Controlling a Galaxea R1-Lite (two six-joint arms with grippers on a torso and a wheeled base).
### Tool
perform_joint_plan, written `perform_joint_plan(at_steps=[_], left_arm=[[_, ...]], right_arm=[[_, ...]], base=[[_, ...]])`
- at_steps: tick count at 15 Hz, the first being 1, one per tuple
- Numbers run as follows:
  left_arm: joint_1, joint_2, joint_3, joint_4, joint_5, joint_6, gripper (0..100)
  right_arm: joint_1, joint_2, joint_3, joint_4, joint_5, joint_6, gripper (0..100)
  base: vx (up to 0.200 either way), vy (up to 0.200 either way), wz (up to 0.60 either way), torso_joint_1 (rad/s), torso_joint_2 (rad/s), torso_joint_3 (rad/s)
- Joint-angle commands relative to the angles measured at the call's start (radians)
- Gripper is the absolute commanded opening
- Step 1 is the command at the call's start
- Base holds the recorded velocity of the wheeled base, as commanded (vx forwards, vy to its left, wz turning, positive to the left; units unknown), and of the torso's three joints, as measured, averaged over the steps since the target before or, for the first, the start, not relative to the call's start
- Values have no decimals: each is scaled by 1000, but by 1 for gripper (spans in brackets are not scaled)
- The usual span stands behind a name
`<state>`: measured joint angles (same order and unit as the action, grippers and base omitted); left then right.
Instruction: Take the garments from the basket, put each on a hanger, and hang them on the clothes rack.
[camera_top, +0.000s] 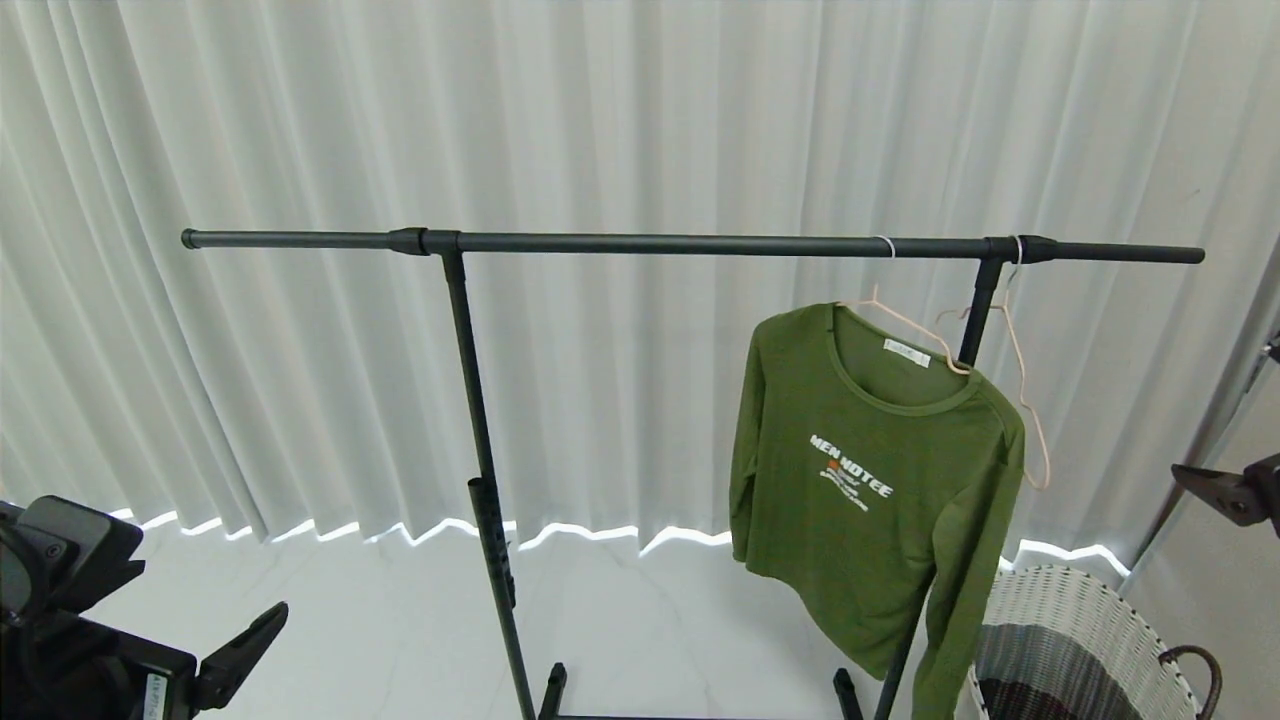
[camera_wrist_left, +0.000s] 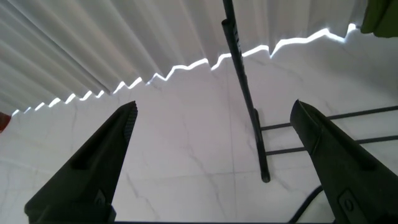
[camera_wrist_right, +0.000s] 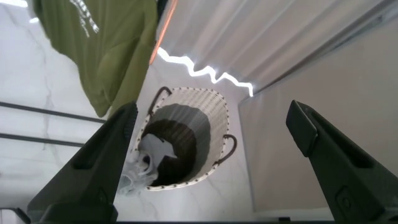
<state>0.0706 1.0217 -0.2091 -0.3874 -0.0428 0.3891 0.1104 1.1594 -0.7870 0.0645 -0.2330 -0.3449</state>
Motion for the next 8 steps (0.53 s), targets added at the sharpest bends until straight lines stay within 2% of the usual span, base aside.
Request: perform_joint_plan(at_steps=[1,4,8], left_arm=[[0,0,-1,-1,0,-1,100],[0,0,1,-1,0,0,100],[0,0,7,-1,0,-1,100]], right_arm=[[2,11,0,1,-9,0,100],[0,11,2,1,-9,0,100],[0,14,18,0,-11,3,100]], base=[[0,0,0,0,0,0],[0,0,0,-17,46,24],[0,0,0,-178,417,229]])
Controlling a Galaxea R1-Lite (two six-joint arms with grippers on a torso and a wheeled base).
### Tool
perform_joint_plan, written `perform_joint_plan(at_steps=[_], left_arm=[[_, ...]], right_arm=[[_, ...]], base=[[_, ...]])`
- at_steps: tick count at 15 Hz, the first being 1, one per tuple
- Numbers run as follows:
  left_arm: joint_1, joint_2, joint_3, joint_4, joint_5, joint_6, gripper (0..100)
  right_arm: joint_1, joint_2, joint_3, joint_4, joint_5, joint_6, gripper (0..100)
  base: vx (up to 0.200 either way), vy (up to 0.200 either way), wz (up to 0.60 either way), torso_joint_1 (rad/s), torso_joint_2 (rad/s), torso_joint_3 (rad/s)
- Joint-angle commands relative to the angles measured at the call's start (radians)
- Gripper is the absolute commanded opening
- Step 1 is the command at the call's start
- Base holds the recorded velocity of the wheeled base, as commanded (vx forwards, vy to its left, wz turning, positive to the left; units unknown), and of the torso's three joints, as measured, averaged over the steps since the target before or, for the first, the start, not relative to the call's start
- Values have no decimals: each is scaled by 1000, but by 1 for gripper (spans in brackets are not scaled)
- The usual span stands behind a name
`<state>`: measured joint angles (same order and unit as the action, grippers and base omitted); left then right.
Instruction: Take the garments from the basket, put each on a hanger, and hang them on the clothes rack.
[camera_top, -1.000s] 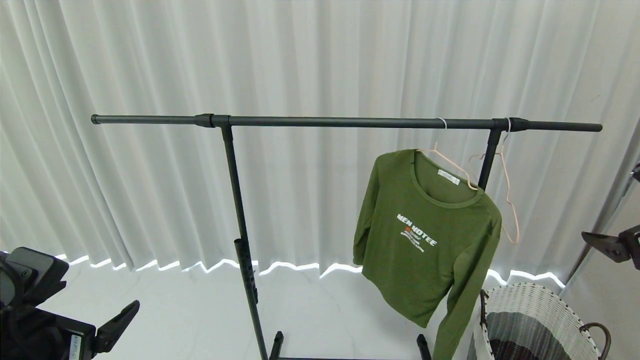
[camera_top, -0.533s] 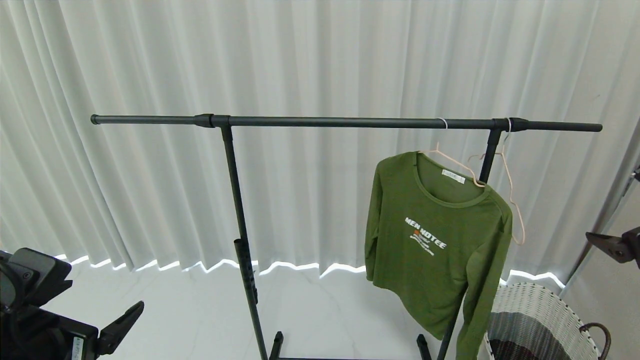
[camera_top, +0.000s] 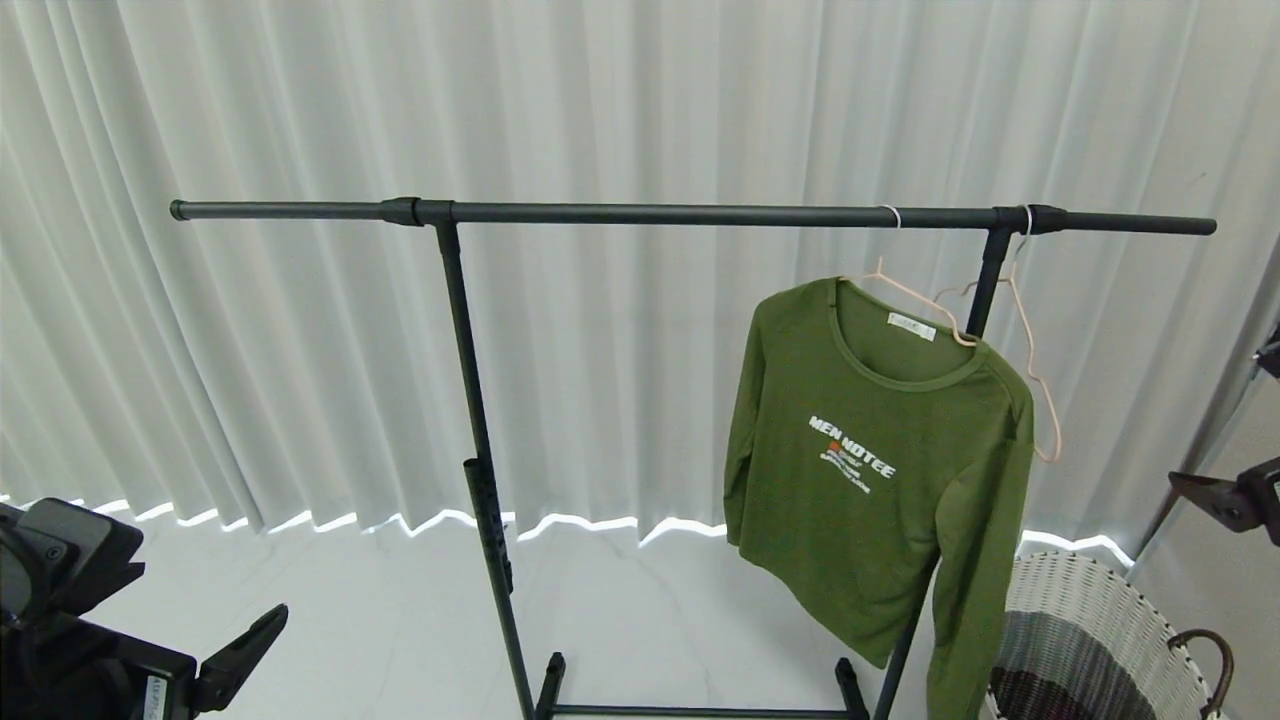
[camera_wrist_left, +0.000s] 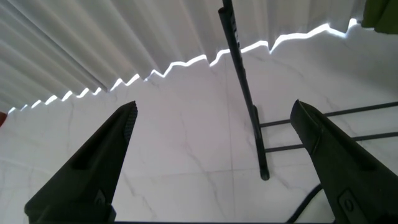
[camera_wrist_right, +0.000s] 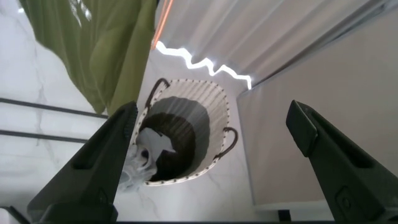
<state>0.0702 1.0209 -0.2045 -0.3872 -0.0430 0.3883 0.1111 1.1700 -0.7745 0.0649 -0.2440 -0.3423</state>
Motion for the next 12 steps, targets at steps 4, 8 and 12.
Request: perform_joint_plan(at_steps=[4,8,12], left_arm=[[0,7,-1,-1,0,-3,100],[0,15,-10,-1,-2,-8,100],[-7,41,-12,-1,-32,-83,100]], right_arm=[[1,3,43,-2,0,3,100],[1,8,92,-54,2,2,100],[1,14,130,-79,2,-1,100]], base=[[0,0,0,-204,493,281],[0,0,0,-190,481,283],[0,0,0,-177,471,295]])
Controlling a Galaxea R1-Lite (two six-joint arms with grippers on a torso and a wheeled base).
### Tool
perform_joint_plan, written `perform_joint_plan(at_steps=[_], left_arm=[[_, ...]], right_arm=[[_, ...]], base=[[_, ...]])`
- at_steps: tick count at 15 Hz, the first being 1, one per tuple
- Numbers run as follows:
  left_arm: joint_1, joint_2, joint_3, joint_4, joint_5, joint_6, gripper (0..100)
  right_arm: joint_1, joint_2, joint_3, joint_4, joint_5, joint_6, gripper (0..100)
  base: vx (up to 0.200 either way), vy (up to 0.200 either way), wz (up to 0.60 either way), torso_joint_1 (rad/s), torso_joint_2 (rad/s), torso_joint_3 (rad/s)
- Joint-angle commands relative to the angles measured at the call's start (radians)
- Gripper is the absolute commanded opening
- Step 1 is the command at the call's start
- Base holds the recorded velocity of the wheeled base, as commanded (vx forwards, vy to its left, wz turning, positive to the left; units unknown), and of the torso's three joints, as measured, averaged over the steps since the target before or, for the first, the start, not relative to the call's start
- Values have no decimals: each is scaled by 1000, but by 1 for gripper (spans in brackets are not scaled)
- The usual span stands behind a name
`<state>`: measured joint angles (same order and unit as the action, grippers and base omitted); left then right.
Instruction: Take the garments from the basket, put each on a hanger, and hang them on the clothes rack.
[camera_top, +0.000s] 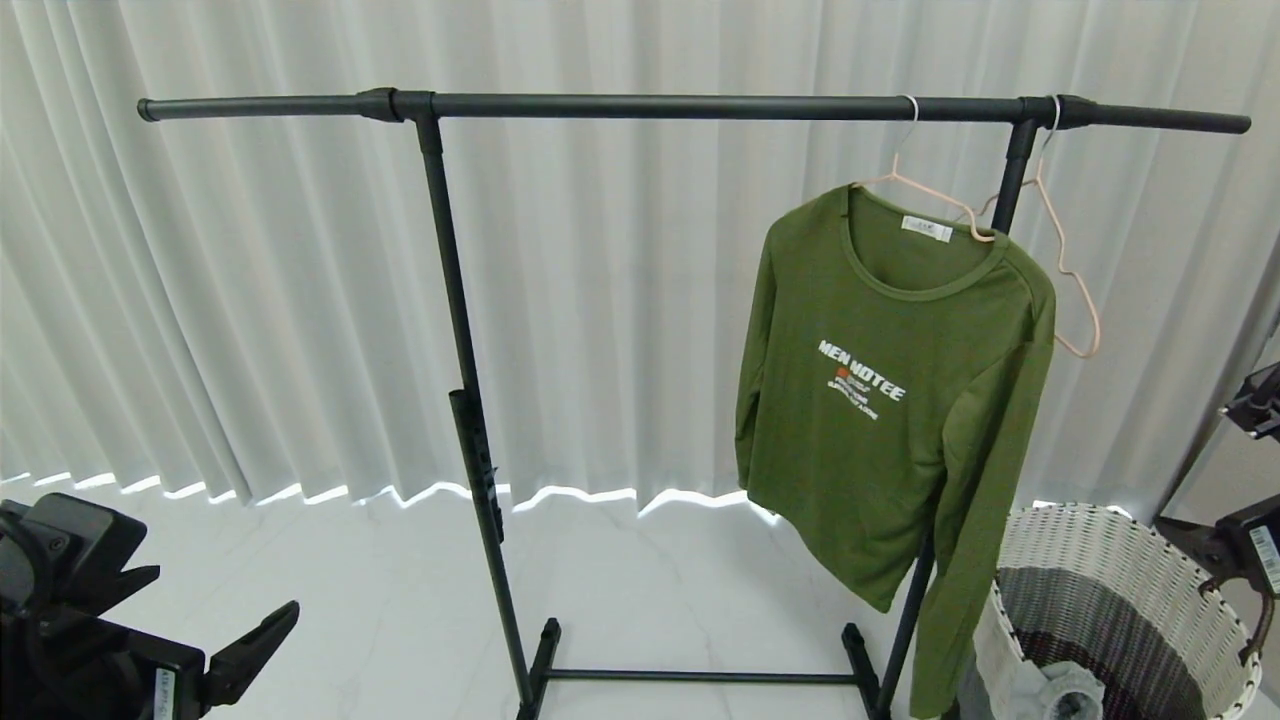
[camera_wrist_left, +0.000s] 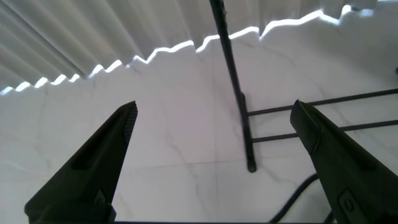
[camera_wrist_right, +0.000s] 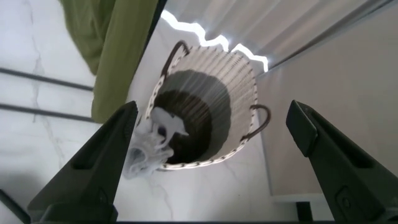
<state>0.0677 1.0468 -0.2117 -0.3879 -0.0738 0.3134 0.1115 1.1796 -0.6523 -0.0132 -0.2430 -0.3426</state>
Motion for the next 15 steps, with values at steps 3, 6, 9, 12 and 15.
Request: perform_joint_plan(at_steps=[3,6,9,12,15], left_arm=[[-20,25,-6,0,-3,-23,100],[-46,25,0,0,-3,-20,100],[-49,24,3,0,-3,-16,100],[-55,21,9,0,-3,-17,100],[-55,18,14,0,-3,-17,100]], right_arm=[[-1,23,14,-7,-2,0,100],[-3,26,37,-10,-2,-21,100],[-10,26,63,-10,-2,-42,100],[-10,23,74,-10,-2,-42,100],[-10,23,77,-10,-2,-42,100]], base=[[0,0,0,-150,458,303],[0,0,0,-77,300,216],[0,0,0,-7,30,24],[0,-200,0,-4,7,7],[0,-200,0,1,5,2]])
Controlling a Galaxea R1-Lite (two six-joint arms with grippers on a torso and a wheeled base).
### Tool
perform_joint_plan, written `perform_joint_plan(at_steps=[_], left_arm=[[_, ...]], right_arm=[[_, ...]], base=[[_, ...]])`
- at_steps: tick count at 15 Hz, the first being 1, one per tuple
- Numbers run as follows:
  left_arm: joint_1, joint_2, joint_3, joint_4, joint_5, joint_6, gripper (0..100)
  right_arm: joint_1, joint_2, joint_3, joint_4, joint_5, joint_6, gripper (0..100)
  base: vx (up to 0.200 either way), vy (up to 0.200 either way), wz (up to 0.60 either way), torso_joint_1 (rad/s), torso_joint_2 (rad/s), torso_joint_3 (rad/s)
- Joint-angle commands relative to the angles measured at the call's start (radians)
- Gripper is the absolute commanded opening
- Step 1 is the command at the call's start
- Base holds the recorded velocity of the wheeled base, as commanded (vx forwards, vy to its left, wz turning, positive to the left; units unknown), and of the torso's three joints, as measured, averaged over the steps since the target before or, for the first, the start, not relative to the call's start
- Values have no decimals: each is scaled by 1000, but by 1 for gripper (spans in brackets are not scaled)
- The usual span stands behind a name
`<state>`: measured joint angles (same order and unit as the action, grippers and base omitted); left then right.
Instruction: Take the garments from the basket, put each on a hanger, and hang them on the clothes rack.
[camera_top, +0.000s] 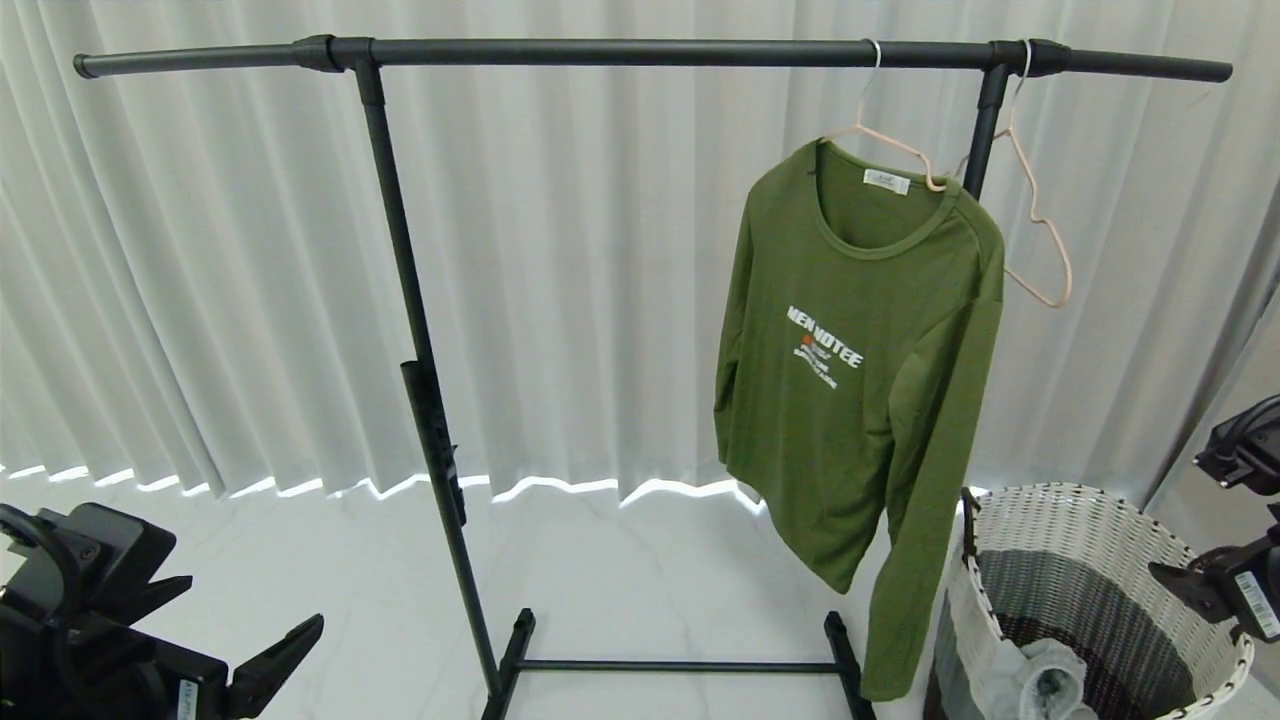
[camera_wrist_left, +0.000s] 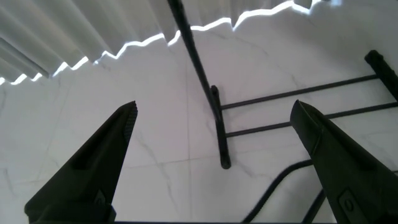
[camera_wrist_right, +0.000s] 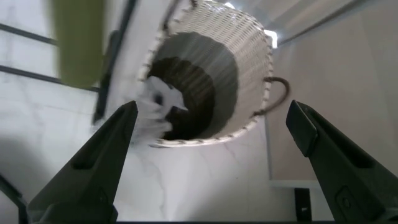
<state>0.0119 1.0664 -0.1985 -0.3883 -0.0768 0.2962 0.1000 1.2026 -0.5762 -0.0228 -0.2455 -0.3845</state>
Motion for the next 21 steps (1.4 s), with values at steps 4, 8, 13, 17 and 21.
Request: perform_joint_plan(at_steps=[4,8,13,17,21], left_arm=[[0,3,-4,0,0,-2,100],[-27,-5,-1,0,-1,3,100],[-130,-6,-6,0,0,3,100],[-190,-13,-7,0,0,3,100],[-224,-32,-9,0,2,4,100]], right_arm=[[7,0,19,-9,5,-2,100],[9,-23,136,-62,78,-22,100],[76,-9,286,-66,100,-73,100],[173,84,400,-154,101,-68,100],[175,310,524,-411,98,-8,100]], base=[[200,-50,0,-2,5,6],[100,0,0,-1,2,1],[0,0,0,0,0,0],[0,0,0,0,0,0],[0,0,0,0,0,0]])
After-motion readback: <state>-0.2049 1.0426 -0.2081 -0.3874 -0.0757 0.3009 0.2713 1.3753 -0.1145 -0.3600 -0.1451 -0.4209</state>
